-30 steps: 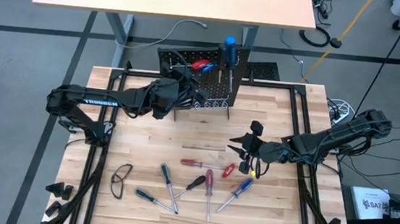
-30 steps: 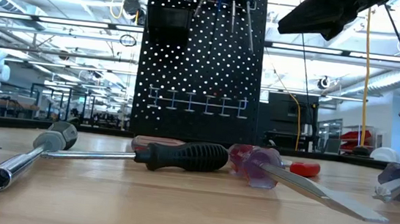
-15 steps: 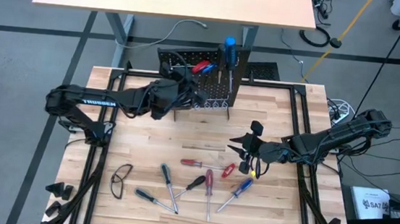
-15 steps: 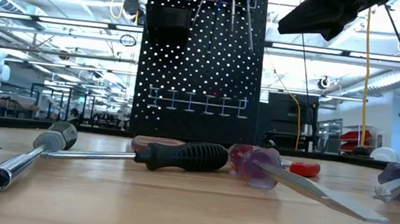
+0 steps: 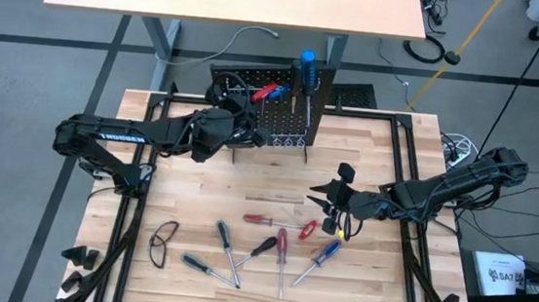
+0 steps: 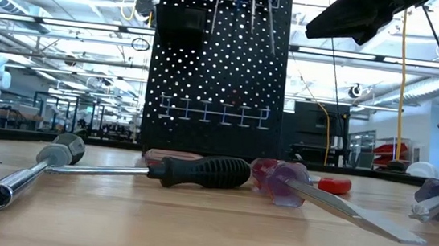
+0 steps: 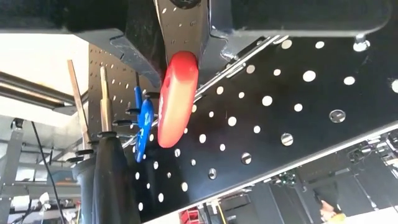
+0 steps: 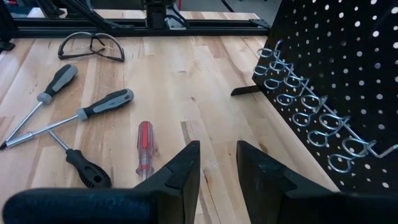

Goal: Hang tools onto peg board
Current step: Hang the red allen wrench on the pegboard

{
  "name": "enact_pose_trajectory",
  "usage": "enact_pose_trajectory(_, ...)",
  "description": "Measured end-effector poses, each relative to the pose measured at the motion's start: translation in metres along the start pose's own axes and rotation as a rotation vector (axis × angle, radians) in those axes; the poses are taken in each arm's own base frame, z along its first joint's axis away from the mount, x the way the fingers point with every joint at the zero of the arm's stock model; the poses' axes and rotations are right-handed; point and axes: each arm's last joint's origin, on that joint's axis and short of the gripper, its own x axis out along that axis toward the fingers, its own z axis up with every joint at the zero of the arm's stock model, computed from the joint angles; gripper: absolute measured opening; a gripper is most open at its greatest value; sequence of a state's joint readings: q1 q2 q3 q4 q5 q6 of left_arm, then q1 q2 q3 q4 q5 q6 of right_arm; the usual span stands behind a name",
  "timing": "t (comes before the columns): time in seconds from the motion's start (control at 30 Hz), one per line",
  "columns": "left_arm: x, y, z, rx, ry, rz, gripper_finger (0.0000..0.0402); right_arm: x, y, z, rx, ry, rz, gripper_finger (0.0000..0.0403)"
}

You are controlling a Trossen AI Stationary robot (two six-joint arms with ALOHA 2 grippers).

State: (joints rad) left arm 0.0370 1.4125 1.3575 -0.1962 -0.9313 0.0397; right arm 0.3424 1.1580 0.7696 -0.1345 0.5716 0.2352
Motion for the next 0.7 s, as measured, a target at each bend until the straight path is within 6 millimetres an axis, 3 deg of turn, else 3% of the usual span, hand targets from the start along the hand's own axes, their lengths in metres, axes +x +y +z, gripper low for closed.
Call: enact_pose_trajectory(0.7,-0.005,0.013,0.008,-0.022,-0.026,0.052,0.0086,0.0,0.0,0.0,0.013,0.002,0.0,0.0095)
